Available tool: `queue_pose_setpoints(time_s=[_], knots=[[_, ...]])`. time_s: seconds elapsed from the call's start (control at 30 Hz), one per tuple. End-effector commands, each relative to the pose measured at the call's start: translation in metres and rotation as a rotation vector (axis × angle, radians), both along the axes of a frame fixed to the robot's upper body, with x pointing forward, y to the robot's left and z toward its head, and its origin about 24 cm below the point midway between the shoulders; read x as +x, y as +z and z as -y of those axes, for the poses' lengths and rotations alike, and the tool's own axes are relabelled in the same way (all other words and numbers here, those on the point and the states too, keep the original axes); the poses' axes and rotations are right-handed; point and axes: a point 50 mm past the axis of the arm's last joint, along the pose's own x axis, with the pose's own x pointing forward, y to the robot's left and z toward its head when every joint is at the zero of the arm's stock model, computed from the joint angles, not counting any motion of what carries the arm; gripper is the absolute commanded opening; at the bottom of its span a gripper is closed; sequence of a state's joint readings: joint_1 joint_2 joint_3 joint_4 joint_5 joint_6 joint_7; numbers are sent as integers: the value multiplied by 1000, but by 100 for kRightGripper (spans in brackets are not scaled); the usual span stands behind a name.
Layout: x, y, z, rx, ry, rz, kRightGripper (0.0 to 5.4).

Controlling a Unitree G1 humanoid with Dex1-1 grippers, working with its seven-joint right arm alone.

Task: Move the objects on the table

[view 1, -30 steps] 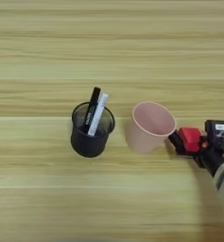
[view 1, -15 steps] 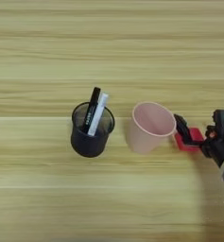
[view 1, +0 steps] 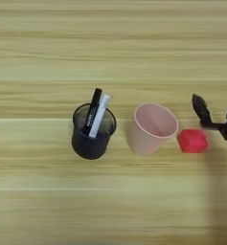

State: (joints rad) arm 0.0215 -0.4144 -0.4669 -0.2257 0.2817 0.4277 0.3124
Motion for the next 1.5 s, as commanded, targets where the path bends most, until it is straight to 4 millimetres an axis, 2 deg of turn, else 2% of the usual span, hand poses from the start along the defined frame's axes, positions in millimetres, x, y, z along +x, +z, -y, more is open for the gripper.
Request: queue_pose_setpoints(time_s=[0.03, 0.33, 0.47, 0.63, 0.83, 1.17, 1.5], knots=[[6, 45, -8, -77, 60, 166, 537], [3, 61, -32, -60, 175, 209, 537], [1, 65, -52, -24, 284, 212, 537], [-2, 61, -81, 51, 449, 173, 537], [-3, 59, -104, 105, 566, 146, 537], [-2, 61, -129, 197, 683, 101, 537], [1, 61, -143, 215, 728, 78, 537]])
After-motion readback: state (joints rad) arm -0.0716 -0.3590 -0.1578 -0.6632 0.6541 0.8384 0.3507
